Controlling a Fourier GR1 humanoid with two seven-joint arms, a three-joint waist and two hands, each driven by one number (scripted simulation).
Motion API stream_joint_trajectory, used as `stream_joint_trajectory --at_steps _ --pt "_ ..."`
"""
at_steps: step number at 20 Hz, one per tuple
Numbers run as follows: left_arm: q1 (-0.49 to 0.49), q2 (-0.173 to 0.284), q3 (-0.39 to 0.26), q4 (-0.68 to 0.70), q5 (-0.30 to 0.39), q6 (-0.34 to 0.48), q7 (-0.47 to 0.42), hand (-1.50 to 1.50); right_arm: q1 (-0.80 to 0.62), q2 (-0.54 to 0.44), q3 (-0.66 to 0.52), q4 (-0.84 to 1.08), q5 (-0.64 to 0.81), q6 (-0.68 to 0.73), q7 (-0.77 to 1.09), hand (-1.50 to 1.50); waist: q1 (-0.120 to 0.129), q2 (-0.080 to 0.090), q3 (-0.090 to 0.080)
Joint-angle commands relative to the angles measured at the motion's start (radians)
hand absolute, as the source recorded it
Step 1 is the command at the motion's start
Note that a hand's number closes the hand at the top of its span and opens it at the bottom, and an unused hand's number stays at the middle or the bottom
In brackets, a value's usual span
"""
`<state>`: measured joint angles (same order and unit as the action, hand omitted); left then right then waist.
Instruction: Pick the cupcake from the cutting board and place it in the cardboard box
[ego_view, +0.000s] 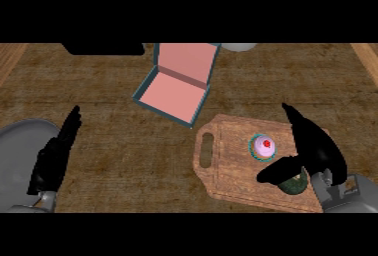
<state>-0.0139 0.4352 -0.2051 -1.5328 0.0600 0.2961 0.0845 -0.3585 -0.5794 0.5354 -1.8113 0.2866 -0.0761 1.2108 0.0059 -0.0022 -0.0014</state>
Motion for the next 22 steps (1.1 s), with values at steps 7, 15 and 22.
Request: stream_joint_trajectory --at_steps 7,15,22 --pt "0.002 0.006 0.058 0.025 0.010 -0.043 -0.023 0.00 -0.003 0.124 0.016 0.015 0.109 0.037 0.225 -1.50 -0.005 0.000 0.000" --pt "-0.054 -0.007 0.060 0.008 -0.013 -0.060 0.051 0.00 0.023 0.160 -0.069 0.085 0.135 0.071 0.123 -1.50 -0.009 0.001 0.001" --pt "-0.001 -0.031 0.065 0.003 -0.032 -0.085 0.021 0.00 0.072 0.218 -0.078 0.043 0.208 0.106 0.133 -1.50 -0.009 0.000 0.001"
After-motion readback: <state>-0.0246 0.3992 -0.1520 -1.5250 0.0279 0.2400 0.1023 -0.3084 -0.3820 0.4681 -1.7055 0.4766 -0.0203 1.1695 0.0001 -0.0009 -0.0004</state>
